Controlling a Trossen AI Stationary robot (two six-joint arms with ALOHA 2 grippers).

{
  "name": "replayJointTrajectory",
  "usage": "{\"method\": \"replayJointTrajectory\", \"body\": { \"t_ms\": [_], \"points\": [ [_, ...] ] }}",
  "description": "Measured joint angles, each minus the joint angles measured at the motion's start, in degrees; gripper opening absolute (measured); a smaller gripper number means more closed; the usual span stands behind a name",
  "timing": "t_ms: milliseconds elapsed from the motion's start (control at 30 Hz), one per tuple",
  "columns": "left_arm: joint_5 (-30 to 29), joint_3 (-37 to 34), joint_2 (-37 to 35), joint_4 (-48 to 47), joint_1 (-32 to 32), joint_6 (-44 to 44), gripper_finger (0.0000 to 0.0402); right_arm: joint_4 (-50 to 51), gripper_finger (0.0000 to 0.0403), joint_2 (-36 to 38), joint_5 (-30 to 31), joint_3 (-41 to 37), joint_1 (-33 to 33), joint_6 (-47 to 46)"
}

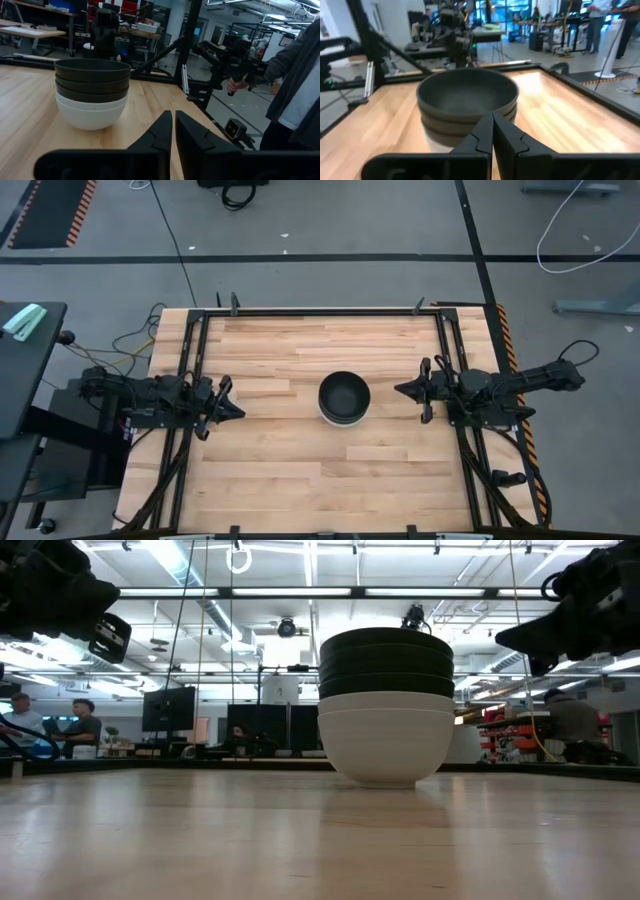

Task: Nest bowls inside each other
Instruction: Return to Home Position

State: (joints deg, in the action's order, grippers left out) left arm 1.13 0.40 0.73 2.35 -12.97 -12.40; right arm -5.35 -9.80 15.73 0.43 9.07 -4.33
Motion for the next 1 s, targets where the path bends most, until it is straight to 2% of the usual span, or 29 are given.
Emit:
{"method": "replayJointTrajectory", "body": {
  "t_ms": [167, 567, 1000],
  "points": [
    [0.0, 0.0, 0.0, 0.1, 0.0, 0.0, 0.0023, -4.6, 0.0014, 0.0, -0.7, 0.0, -2.6, 0.3],
    [0.0, 0.0, 0.0, 0.3, 0.0, 0.0, 0.0036, -6.7, 0.0014, 0.0, -9.9, 0.0, -7.6, 2.1],
    [0.0, 0.0, 0.0, 0.4, 0.0, 0.0, 0.0026, -4.0, 0.0014, 0.0, -10.3, 0.0, -7.6, 1.1]
  ]
}}
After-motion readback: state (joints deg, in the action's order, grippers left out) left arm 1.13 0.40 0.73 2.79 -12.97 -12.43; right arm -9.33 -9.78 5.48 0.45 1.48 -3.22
